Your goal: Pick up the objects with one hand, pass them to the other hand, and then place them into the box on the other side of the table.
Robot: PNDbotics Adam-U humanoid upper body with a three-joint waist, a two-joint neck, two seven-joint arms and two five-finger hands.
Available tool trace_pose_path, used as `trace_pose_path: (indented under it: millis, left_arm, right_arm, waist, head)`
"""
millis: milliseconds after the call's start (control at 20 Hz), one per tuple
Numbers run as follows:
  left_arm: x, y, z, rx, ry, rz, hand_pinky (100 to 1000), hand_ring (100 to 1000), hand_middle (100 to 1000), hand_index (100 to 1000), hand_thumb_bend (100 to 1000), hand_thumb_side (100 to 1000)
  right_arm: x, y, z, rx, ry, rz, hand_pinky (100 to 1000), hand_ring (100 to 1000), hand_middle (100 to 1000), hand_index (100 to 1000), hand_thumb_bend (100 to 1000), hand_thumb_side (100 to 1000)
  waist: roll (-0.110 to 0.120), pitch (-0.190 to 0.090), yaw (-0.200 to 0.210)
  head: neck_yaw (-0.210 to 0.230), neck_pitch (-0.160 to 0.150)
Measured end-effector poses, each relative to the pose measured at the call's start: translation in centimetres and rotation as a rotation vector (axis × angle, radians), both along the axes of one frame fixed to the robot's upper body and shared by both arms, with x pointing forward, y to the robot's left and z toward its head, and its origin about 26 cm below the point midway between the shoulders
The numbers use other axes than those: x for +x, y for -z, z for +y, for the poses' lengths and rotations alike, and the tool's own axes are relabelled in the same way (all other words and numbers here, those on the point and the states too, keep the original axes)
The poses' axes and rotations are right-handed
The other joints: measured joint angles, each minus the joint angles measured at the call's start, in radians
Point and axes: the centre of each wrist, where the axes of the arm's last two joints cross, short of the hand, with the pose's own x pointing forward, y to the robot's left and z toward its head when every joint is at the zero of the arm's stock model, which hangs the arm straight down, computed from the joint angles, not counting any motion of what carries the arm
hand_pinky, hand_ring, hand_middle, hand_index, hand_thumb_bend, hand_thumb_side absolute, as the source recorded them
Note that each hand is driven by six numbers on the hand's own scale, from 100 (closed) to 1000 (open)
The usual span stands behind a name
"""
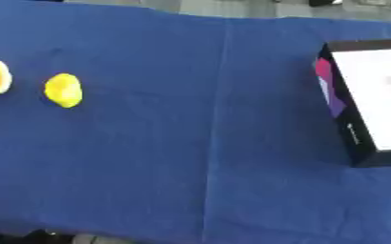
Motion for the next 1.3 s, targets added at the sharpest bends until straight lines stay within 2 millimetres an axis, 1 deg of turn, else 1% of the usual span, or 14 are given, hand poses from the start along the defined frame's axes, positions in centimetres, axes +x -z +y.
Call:
trace_pose_path:
  millis: [50, 250, 350, 400, 450, 550, 600, 650, 700, 750, 950, 1200, 1250, 1300]
  left_arm:
    - [0.04, 0.01, 0.04, -0.013, 0.001, -0.001, 855, 825, 772, 827, 457, 212]
    - [0.09, 0.27, 0.25, -0.037, 0.001, 0.014, 827, 818, 750, 765, 477, 175]
    - [0.13, 0.17, 0.23, -0.033, 0.0, 0.019, 821, 816, 745, 742, 472, 136]
    - [0.15, 0.11, 0.21, -0.028, -0.002, 0.022, 815, 813, 738, 718, 476, 100]
    - [0.17, 0.07, 0.18, -0.021, -0.003, 0.025, 812, 810, 733, 707, 471, 100]
    - [0.19, 0.09, 0.12, -0.002, -0.008, 0.036, 794, 790, 698, 668, 414, 100]
    - [0.2, 0.09, 0.11, 0.006, -0.011, 0.04, 790, 784, 688, 640, 358, 100]
    - [0.2, 0.09, 0.11, 0.013, -0.014, 0.043, 789, 780, 683, 628, 331, 100]
    - [0.2, 0.1, 0.09, 0.017, -0.015, 0.044, 786, 772, 671, 600, 275, 100]
    - [0.21, 0.1, 0.08, 0.019, -0.015, 0.045, 781, 765, 662, 584, 245, 102]
    - [0.21, 0.09, 0.05, 0.016, -0.013, 0.043, 767, 736, 626, 540, 204, 112]
    - [0.23, -0.03, -0.11, 0.007, 0.0, 0.024, 751, 700, 587, 483, 193, 111]
    - [0.23, -0.04, -0.16, 0.008, 0.002, 0.019, 747, 691, 578, 472, 194, 110]
    - [0.23, -0.12, -0.24, 0.01, 0.005, 0.011, 747, 687, 575, 469, 189, 108]
  right_arm:
    - [0.05, -0.01, 0.06, -0.002, -0.002, 0.001, 920, 1000, 910, 1000, 100, 470]
    - [0.11, 0.03, 0.15, -0.002, -0.003, 0.002, 921, 1000, 910, 1000, 100, 470]
    - [0.1, 0.05, 0.15, -0.006, -0.001, 0.003, 921, 1000, 910, 1000, 100, 470]
    - [0.09, 0.06, 0.15, -0.008, 0.0, 0.003, 922, 1000, 911, 1000, 100, 470]
    - [0.07, 0.09, 0.14, -0.008, 0.001, 0.005, 922, 1000, 911, 1000, 100, 470]
    - [0.04, 0.15, 0.12, -0.009, 0.002, 0.01, 922, 1000, 911, 1000, 100, 470]
    - [0.04, 0.15, 0.12, -0.01, 0.001, 0.011, 922, 1000, 911, 1000, 100, 470]
    - [0.04, 0.15, 0.12, -0.01, 0.001, 0.013, 923, 1000, 910, 1000, 100, 470]
    - [0.03, 0.16, 0.12, -0.01, 0.001, 0.013, 923, 1000, 910, 1000, 100, 470]
    - [0.02, 0.18, 0.11, -0.01, 0.0, 0.014, 923, 1000, 910, 1000, 100, 470]
    - [-0.04, 0.27, 0.08, -0.012, 0.0, 0.02, 923, 1000, 910, 1000, 100, 470]
    - [-0.14, 0.44, 0.02, -0.014, 0.0, 0.032, 924, 1000, 911, 1000, 100, 470]
    - [-0.15, 0.44, 0.02, -0.014, 0.0, 0.034, 924, 1000, 911, 1000, 100, 489]
    - [-0.15, 0.45, 0.01, -0.014, 0.0, 0.035, 924, 1000, 910, 1000, 100, 470]
  waist:
    - [0.0, 0.001, -0.003]
    - [0.0, 0.003, -0.007]
    - [0.0, 0.004, -0.008]
    - [0.0, 0.004, -0.008]
    - [0.0, 0.004, -0.008]
    - [0.0, 0.004, -0.008]
    - [0.0, 0.004, -0.008]
    - [0.0, 0.004, -0.008]
    - [0.0, 0.004, -0.008]
    - [0.0, 0.004, -0.008]
    - [0.0, 0.004, -0.007]
    - [0.0, 0.004, -0.002]
    - [0.0, 0.004, -0.002]
    - [0.0, 0.004, -0.002]
  head:
    - [0.0, -0.001]
    - [0.001, -0.005]
    - [0.004, -0.005]
    - [0.005, -0.005]
    - [0.005, -0.005]
    - [0.006, -0.005]
    - [0.006, -0.005]
    - [0.006, -0.005]
    - [0.006, -0.005]
    - [0.005, -0.005]
    - [0.003, -0.003]
    - [-0.003, 0.001]
    - [-0.004, 0.003]
    - [-0.005, 0.005]
